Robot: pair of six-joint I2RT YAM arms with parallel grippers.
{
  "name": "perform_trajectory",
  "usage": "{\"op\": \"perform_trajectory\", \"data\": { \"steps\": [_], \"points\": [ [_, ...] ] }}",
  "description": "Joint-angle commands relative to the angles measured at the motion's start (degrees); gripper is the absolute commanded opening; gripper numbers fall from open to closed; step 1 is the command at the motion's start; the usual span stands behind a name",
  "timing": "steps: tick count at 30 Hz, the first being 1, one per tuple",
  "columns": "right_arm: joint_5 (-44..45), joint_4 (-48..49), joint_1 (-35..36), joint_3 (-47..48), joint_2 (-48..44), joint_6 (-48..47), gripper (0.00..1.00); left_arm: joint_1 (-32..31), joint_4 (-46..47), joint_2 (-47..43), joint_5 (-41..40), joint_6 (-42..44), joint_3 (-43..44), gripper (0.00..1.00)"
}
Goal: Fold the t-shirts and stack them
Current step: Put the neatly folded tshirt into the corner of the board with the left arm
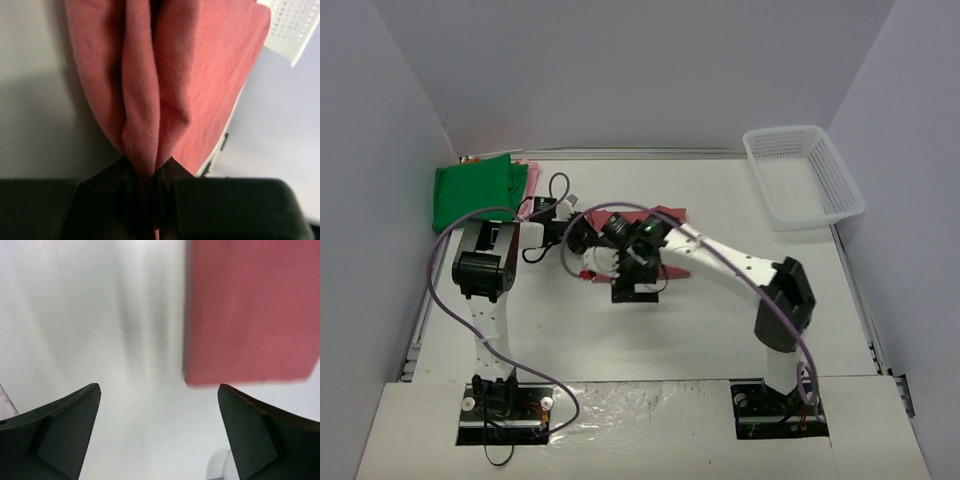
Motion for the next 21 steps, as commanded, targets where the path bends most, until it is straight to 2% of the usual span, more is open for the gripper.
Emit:
{"op": "perform_trajectory", "data": {
  "steps": [1,3,6,7,9,10,12,13,15,18,21],
  "points": [
    [-8.8,-10.1,-14.4,-3.9,-10.8,-6.7,1.0,2.0,-20.4,-6.0,-6.9,15.3,6.9,0.02],
    [-9.1,-8.8,-23.4,-7.2,-12.3,-7.4,1.0,2.3,-29.1,-7.2,-13.6,20.0,10.7,0.02],
    [-15.5,-8.0,-30.7,-9.4,-11.8,-7.3,1.0,2.3,-35.8,-8.6,-21.3,28.9,14.8,0.02],
    [-17.2,-7.9,-31.3,-9.8,-11.1,-6.8,1.0,2.3,-42.0,-8.5,-27.3,33.1,19.9,0.02],
    [-22.1,-7.3,-31.4,-11.1,-10.7,-7.6,1.0,2.3,-47.9,-6.4,-32.1,36.8,26.2,0.02],
    [-23.0,-7.0,-31.4,-12.3,-9.8,-7.9,1.0,2.3,-54.6,-5.4,-39.1,39.6,33.2,0.02],
    [-23.6,-6.8,-31.4,-12.4,-8.2,-8.2,1.0,1.6,-62.9,-2.1,-44.4,43.3,40.0,0.02],
    [-23.7,-6.6,-31.4,-12.2,-6.2,-8.2,1.0,0.9,-65.0,-0.4,-52.2,44.9,47.0,0.02],
    [-25.1,-6.9,-31.3,-11.7,-4.1,-8.1,1.0,0.4,-68.2,1.0,-55.7,47.8,51.5,0.02],
    [-25.6,-7.0,-30.9,-11.7,-0.8,-8.7,1.0,0.1,-72.0,3.3,-65.7,50.0,60.9,0.02],
    [-26.7,-6.6,-30.7,-12.8,1.3,-9.8,1.0,0.1,-73.2,3.9,-69.4,51.5,67.1,0.02]
  ]
}}
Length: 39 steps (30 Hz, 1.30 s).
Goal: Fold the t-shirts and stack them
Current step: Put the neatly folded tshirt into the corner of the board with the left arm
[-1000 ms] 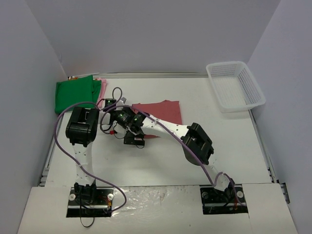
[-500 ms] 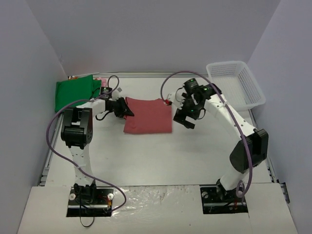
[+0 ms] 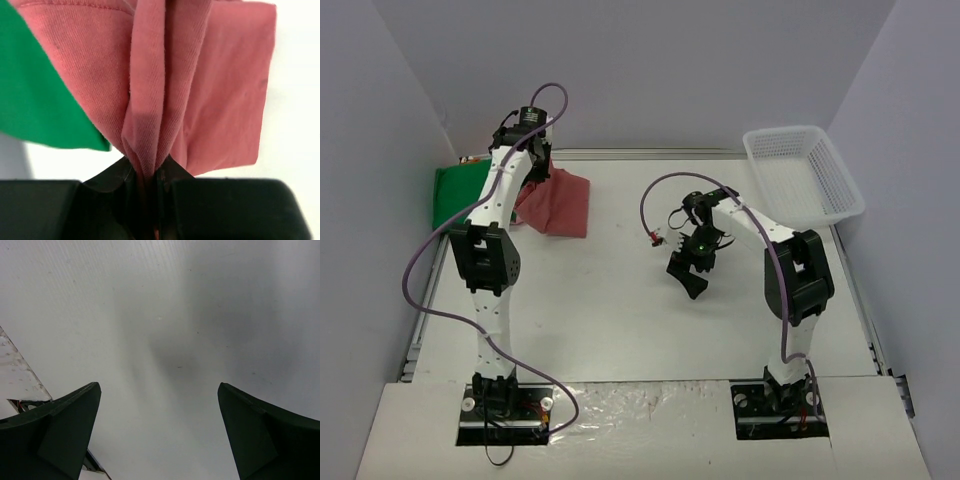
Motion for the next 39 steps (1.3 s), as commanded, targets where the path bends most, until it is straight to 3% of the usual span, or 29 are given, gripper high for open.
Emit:
{"op": "perform_trajectory", "data": {
  "steps": [1,9,17,32,39],
  "points": [
    [-3.3,-2.6,0.2,-1.3,1.3,-1.9,1.0,-0.3,-7.9,-0.1,-11.6,5.3,6.5,0.02],
    [-1.2,-1.2,1.5,-2.6,5.4,-1.0,1.0,-0.1,-9.0,1.9,-18.2,11.5,18.2,0.02],
    [-0.2,-1.0,2.7,-2.8,7.9,-0.8,1.0,0.9,-5.6,2.2,-22.9,17.3,19.6,0.02],
    [3.0,-0.6,2.7,-3.5,13.0,0.8,1.0,10.1,-1.7,1.0,-9.8,9.9,22.6,0.02],
    [3.3,-0.7,2.7,-3.4,14.4,1.2,1.0,12.4,0.1,2.1,-8.9,8.9,21.8,0.02]
  ]
}}
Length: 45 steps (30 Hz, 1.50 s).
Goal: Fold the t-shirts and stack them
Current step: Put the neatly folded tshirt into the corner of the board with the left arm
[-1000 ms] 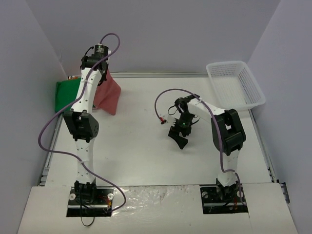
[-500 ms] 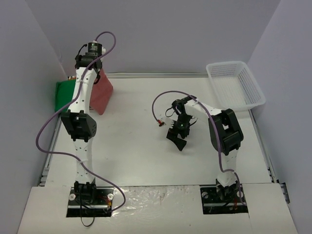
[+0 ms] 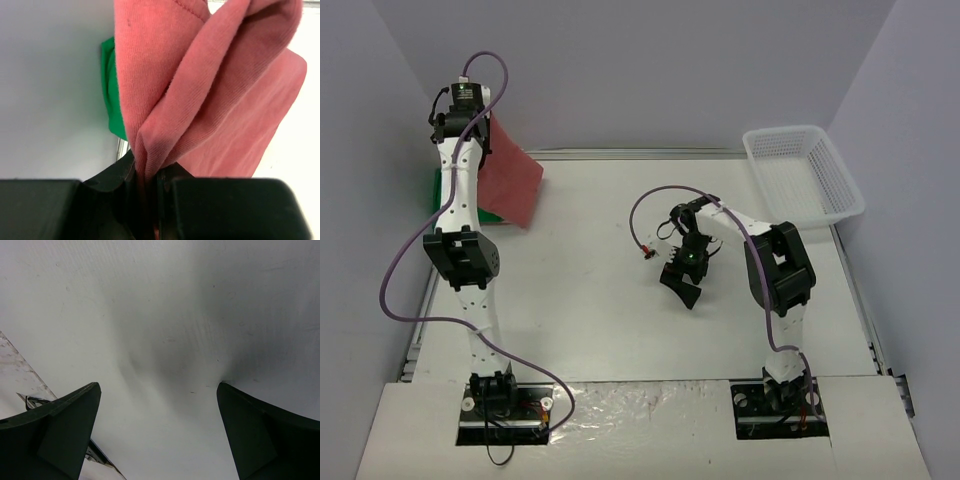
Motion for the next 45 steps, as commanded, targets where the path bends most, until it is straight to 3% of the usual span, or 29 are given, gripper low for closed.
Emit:
{"op": "perform_trajectory", "data": {
  "steps": [1,6,11,16,20,22,23,25,26,31,35,42,45],
  "points": [
    [2.3,-0.3,0.2,-3.4,6.4,-0.3,1.0,0.7,4.8,-1.5,-0.1,-1.0,1.7,0.02],
    [2.4,-0.5,0.2,-3.4,7.3,0.0,1.0,1.7,7.4,-0.2,-1.2,0.7,0.6,0.02],
    [2.7,-0.7,0.1,-3.7,8.6,0.5,1.0,4.4,14.9,1.0,-4.0,2.3,-6.1,0.02],
    [1.8,-1.2,0.1,-4.0,9.8,0.1,1.0,7.7,18.4,7.9,-7.7,3.4,-4.2,0.02],
    [2.0,-1.3,-0.1,-4.7,10.5,0.0,1.0,8.4,27.8,10.5,-18.3,10.8,-8.7,0.04],
    [1.1,-1.4,-0.1,-4.8,10.3,-0.2,1.0,8.3,36.5,10.1,-22.1,15.1,-12.3,0.23],
    [0.8,-1.7,0.1,-4.9,10.4,-0.4,1.0,8.3,38.1,9.6,-23.3,18.3,-13.3,0.42],
    [0.5,-1.9,0.1,-5.1,10.0,-1.0,1.0,8.2,41.0,8.2,-24.2,20.2,-16.8,0.52],
    [0.7,-1.9,0.0,-5.2,9.9,-1.0,1.0,8.2,41.8,5.6,-24.2,21.0,-18.3,0.6],
    [0.8,-1.9,-0.1,-5.5,9.7,-1.5,1.0,6.7,46.7,-5.9,-23.6,21.2,-30.7,0.75],
    [0.9,-1.9,-0.1,-5.5,10.3,-1.5,1.0,5.2,37.7,-18.7,-19.7,15.5,-33.7,0.83],
    [1.7,-1.7,-0.1,-5.4,8.6,-1.1,1.0,2.8,19.6,-38.7,-3.5,6.0,-33.3,0.87],
    [1.9,-1.7,-1.0,-3.4,6.0,0.1,1.0,2.3,19.6,-53.9,9.6,4.8,-41.5,0.88]
  ]
}}
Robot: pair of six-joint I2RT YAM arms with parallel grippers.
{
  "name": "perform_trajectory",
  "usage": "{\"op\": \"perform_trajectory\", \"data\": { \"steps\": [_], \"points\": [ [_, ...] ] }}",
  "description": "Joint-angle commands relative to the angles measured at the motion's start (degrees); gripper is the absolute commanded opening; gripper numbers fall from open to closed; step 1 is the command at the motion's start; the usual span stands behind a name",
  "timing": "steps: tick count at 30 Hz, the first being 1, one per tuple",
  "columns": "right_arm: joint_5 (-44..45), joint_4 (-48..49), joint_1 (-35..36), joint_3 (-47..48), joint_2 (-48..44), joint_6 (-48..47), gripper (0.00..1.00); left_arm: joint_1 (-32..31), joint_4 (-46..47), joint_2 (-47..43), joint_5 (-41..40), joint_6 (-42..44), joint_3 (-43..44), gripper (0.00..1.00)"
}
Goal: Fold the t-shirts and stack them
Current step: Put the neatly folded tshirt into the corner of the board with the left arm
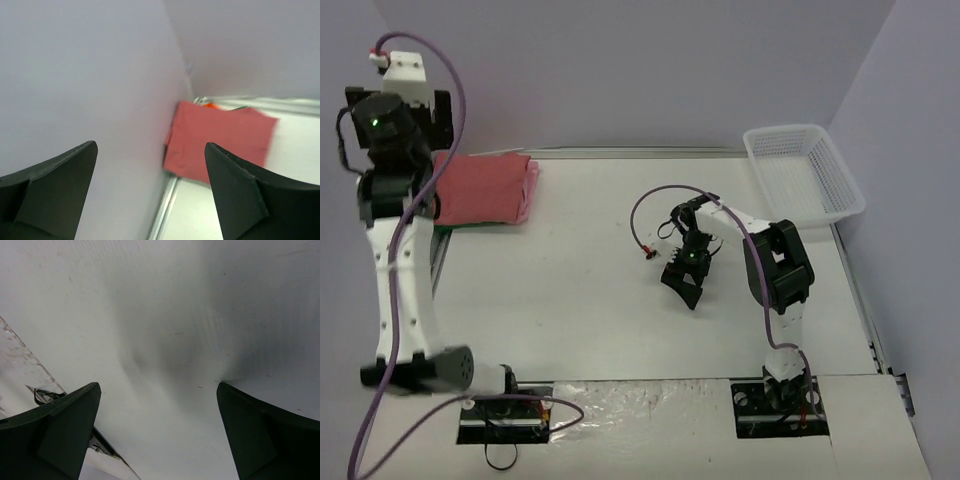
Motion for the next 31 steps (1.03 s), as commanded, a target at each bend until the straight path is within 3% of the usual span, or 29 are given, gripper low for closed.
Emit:
{"op": "perform_trajectory", "data": {
  "steps": [1,3,6,8,11,18,24,31],
  "points": [
    [1.3,1.1,-1.1,-3.2,3.2,0.6,1.0,-0.3,-4.7,-12.9,19.4,-3.8,-11.8,0.88],
    [0.7,1.2,-2.0,-0.1,1.5,1.5,1.0,-1.7,-1.1,-21.5,24.0,-4.1,-23.0,0.88],
    [-0.8,1.5,-4.0,3.8,-1.6,3.6,1.0,-3.6,1.1,-29.2,32.3,-5.6,-33.0,0.88],
    [-1.6,2.4,-5.5,7.3,-4.5,5.1,1.0,-4.3,2.1,-31.3,39.9,-6.7,-41.2,0.88],
    [-0.5,7.7,-8.7,7.5,-10.9,7.2,1.0,-4.9,7.2,-32.3,42.8,-5.5,-49.5,0.89],
    [10.0,22.8,-17.1,0.3,-22.9,20.4,1.0,-9.5,6.4,-20.6,37.5,0.0,-50.4,0.97],
    [4.8,31.0,-29.1,-7.8,-32.9,24.2,1.0,-10.2,9.0,-22.0,31.7,3.0,-53.5,0.94],
    [-1.4,32.3,-33.6,-9.9,-37.5,23.8,1.0,-9.9,7.8,-25.5,28.7,8.0,-56.9,0.94]
  ]
}}
